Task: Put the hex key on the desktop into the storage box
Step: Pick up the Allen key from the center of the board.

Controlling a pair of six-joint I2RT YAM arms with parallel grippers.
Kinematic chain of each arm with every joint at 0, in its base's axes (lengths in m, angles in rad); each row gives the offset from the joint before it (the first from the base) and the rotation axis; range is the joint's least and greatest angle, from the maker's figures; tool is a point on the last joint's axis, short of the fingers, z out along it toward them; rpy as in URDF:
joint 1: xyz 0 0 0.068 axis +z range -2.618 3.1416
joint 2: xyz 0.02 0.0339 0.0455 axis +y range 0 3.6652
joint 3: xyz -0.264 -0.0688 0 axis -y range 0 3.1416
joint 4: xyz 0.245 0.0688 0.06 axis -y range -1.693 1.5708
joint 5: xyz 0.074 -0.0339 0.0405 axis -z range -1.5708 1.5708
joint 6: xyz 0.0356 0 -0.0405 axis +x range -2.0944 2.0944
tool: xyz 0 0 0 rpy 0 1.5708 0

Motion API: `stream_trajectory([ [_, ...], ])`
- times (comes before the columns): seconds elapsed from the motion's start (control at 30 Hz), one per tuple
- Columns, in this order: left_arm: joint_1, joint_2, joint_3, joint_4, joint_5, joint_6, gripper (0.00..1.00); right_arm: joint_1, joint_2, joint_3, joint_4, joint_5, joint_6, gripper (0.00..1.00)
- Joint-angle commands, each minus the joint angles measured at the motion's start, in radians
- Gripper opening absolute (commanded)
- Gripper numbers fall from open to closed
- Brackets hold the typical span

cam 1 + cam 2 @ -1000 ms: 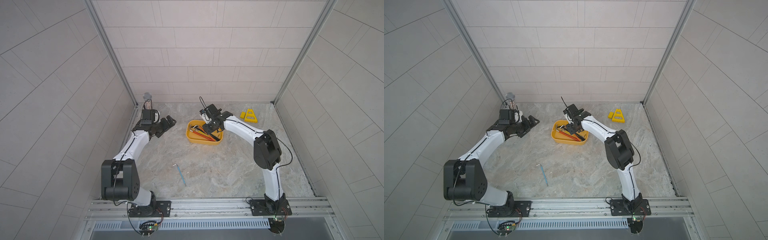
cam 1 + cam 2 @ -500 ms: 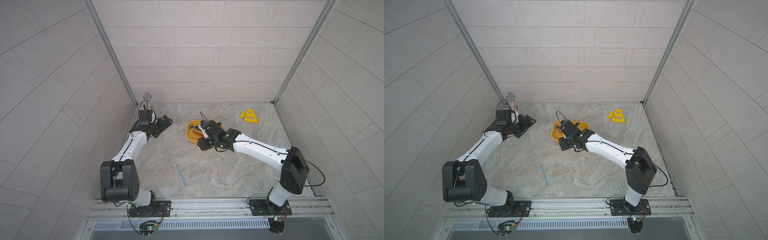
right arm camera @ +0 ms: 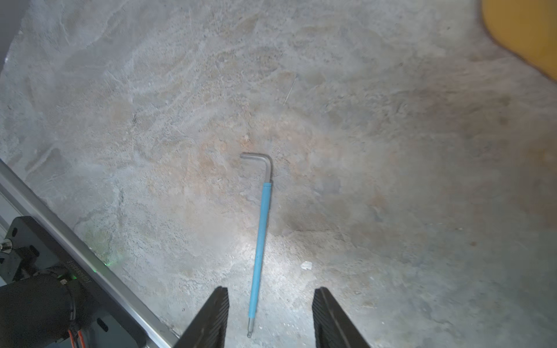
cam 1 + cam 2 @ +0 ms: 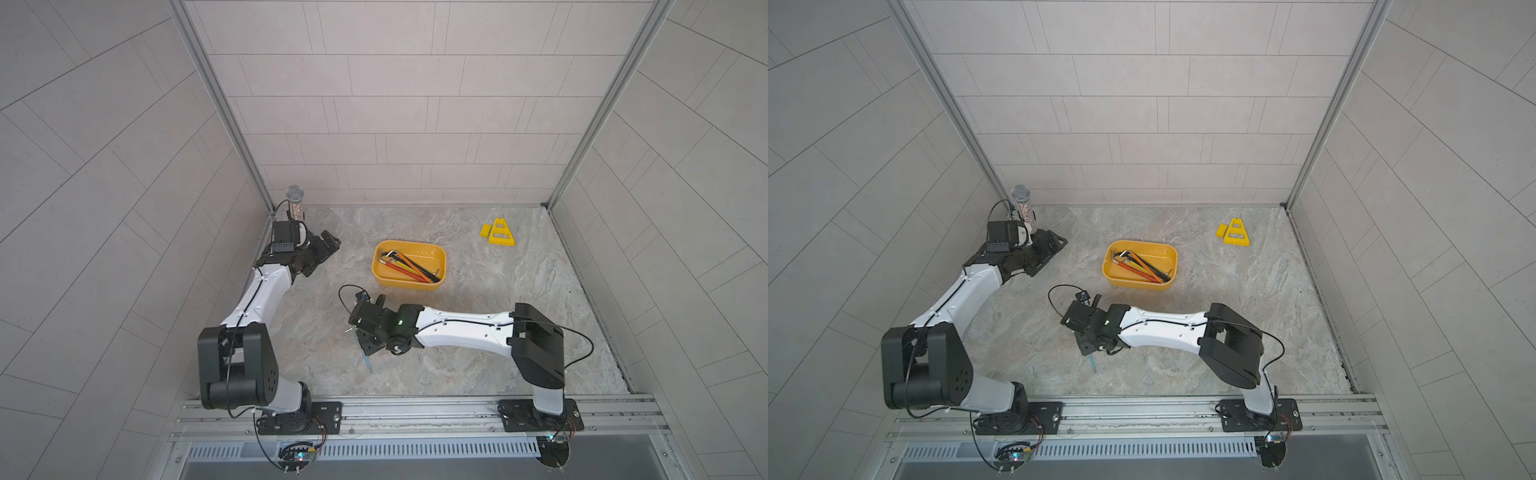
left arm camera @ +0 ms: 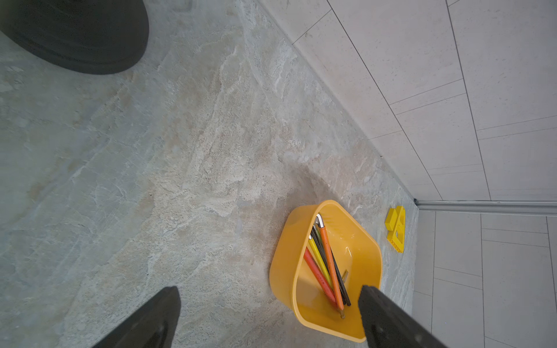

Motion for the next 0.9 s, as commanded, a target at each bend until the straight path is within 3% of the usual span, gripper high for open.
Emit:
stream_trajectory([
  [0.0, 0.009, -0.034, -0.017, 0.005, -0.011, 0.007, 1.0, 0.024, 0.045, 0.068, -0.058, 0.052, 0.03, 0.49],
  [0.57, 0.017, -0.037, -0.028, 0.033, 0.015, -0.02, 1.0, 0.07, 0.212, 0.131, -0.086, 0.05, 0.042, 0.43],
  [0.87, 0.019, -0.034, -0.033, 0.036, 0.015, -0.022, 1.0, 0.073, 0.227, 0.071, -0.087, 0.054, 0.076, 0.39],
])
